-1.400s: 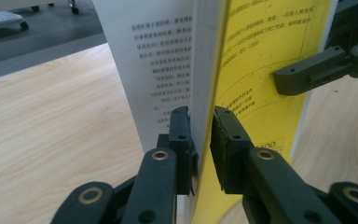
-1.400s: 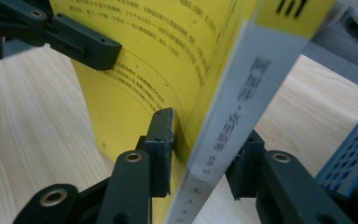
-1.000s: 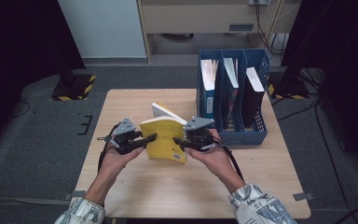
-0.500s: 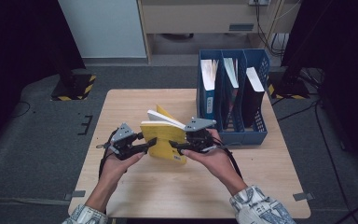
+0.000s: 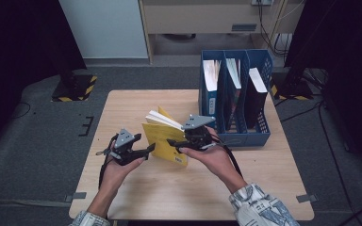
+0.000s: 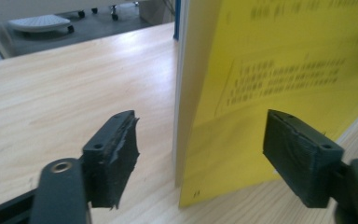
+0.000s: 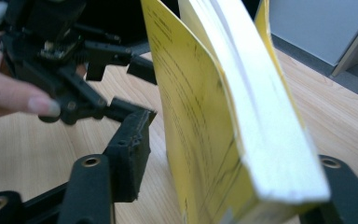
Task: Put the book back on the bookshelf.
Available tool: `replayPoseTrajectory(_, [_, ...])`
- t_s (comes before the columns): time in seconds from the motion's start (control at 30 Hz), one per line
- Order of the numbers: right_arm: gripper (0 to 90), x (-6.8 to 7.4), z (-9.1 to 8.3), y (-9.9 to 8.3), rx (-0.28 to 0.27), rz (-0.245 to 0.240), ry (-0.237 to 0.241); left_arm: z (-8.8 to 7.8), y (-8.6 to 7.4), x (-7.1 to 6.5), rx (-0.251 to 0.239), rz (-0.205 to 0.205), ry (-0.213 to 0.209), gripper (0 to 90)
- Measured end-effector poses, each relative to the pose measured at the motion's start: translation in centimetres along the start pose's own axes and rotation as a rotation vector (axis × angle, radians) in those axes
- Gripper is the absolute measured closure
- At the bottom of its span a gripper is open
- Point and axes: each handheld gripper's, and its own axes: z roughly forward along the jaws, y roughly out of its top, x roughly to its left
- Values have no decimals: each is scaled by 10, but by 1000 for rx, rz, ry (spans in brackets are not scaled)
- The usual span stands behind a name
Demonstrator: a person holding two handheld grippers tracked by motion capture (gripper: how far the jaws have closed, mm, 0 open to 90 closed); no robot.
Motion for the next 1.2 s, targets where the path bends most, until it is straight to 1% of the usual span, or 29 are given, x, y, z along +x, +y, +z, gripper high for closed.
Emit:
replayPoseTrajectory(0.13, [501,-2,3,3,-12,0,0,1,-16,1,28,17,37,149])
replayPoseTrajectory(0.17, [512,-2,4,3,-11,3,-3,1,-20,1,37,28,46,119])
replayPoseTrajectory(0.23, [532,-3,6,3,-14,3,-4,1,-28,4,51,41,59,88])
replayPoseTrajectory(0.33, [554,-6,9,2,-29,24,0,0,-34,9,87,81,77,59])
replayPoseTrajectory(0.37, [562,-7,10,1,-30,26,2,0,-36,11,100,75,85,53])
replayPoseTrajectory(0.43, [574,-8,13,0,-33,33,2,0,-40,15,124,39,95,52])
replayPoseTrajectory(0.5, [590,-9,14,0,-38,35,1,0,-41,17,133,33,96,52])
replayPoseTrajectory(0.53, [596,-9,16,-1,-38,38,3,0,-43,20,141,15,98,52])
replayPoseTrajectory(0.57, [598,-10,16,-1,-38,39,2,0,-44,21,152,11,98,52])
replayPoseTrajectory(0.67, [618,-11,18,-1,-45,44,1,1,-45,22,172,2,104,54])
replayPoseTrajectory(0.73, [630,-11,19,-1,-48,44,1,1,-46,21,176,3,102,55])
replayPoseTrajectory(0.97, [692,-12,19,-1,-52,54,2,0,-46,21,172,-6,104,57])
replayPoseTrajectory(1.0, [725,-14,19,-1,-53,53,6,0,-46,21,172,-7,105,58])
replayPoseTrajectory(1.2, [748,-18,19,-1,-53,69,-9,0,-47,22,178,-11,108,58])
